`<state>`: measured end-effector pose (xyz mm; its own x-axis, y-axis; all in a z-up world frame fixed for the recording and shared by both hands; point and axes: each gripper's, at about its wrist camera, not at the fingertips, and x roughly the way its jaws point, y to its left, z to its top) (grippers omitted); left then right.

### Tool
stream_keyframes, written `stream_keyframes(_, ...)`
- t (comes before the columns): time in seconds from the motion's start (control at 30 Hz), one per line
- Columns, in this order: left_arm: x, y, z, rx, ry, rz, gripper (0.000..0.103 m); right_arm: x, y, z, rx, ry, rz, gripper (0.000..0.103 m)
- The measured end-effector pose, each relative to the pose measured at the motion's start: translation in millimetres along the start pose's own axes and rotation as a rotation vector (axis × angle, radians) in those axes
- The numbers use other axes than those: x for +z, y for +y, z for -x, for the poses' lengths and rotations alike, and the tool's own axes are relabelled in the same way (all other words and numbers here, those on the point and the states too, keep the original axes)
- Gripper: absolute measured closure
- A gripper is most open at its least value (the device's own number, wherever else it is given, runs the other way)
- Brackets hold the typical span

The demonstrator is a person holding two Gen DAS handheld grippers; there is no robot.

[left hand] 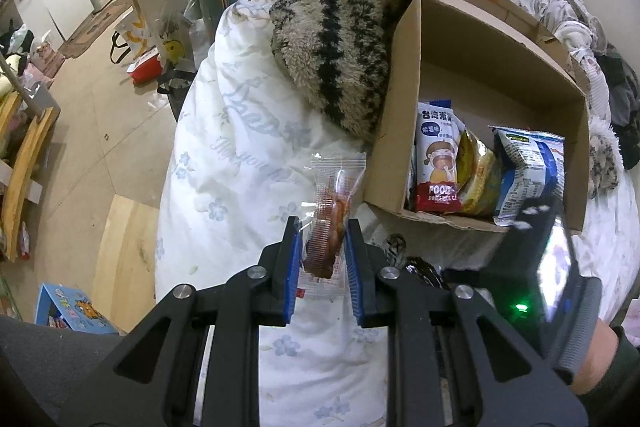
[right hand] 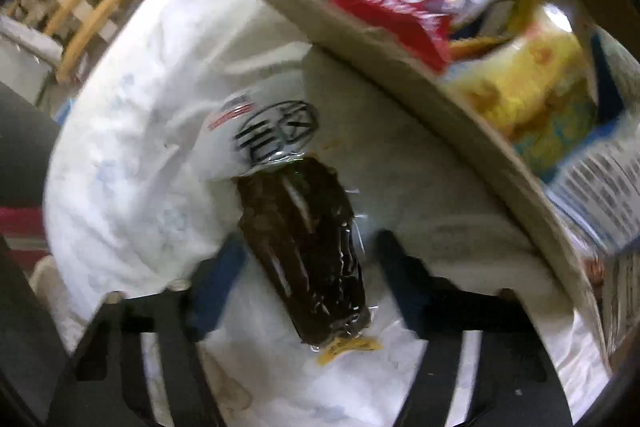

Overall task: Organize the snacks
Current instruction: 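Grasp the brown Tiandsen sausage packet with the right tool while the left tool holds its packet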

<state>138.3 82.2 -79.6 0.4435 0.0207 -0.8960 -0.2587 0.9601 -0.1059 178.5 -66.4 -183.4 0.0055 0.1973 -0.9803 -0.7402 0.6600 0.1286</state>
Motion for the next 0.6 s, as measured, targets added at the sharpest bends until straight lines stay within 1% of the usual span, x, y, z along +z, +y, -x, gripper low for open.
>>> stream_keyframes(0.03, 0.3, -0.4, 0.0, -0.001, -0.001, 0.0, 0.085, -2.1, 0.1, 2.0, 0.01, 0.001, -0.011, 0.046)
stream_keyframes(0.17, 0.5, -3.2, 1.1, -0.004, -0.001, 0.001, 0.085, -22.6, -8.2, 10.7, 0.026, 0.03, -0.075, 0.047)
stream_keyframes(0.23, -0.6, -4.6, 0.6, -0.008, 0.005, 0.0, 0.085, -38.2, -15.8, 15.3, 0.031, 0.049, -0.144, 0.047)
stream_keyframes(0.33, -5.0, -11.1, -3.8, -0.016, 0.031, -0.019, 0.085, -69.1, -32.7, 27.3, 0.05, 0.065, -0.319, 0.047)
stream_keyframes(0.43, -11.7, -20.3, -9.4, -0.027, 0.06, -0.048, 0.085, -95.2, -41.7, 32.8, 0.05, 0.054, -0.456, 0.047)
stream_keyframes(0.53, -15.7, -27.2, -10.8, -0.029, 0.067, -0.072, 0.085, -111.7, -40.4, 35.5, 0.03, 0.053, -0.513, 0.047)
stream_keyframes(0.57, -16.4, -28.5, -10.4, -0.028, 0.066, -0.077, 0.085, -121.0, -42.7, 34.7, 0.017, 0.054, -0.514, 0.047)
stream_keyframes(0.6, -17.3, -30.0, -9.9, -0.027, 0.063, -0.083, 0.085, -122.2, -35.4, 32.1, 0.004, 0.049, -0.509, 0.046)
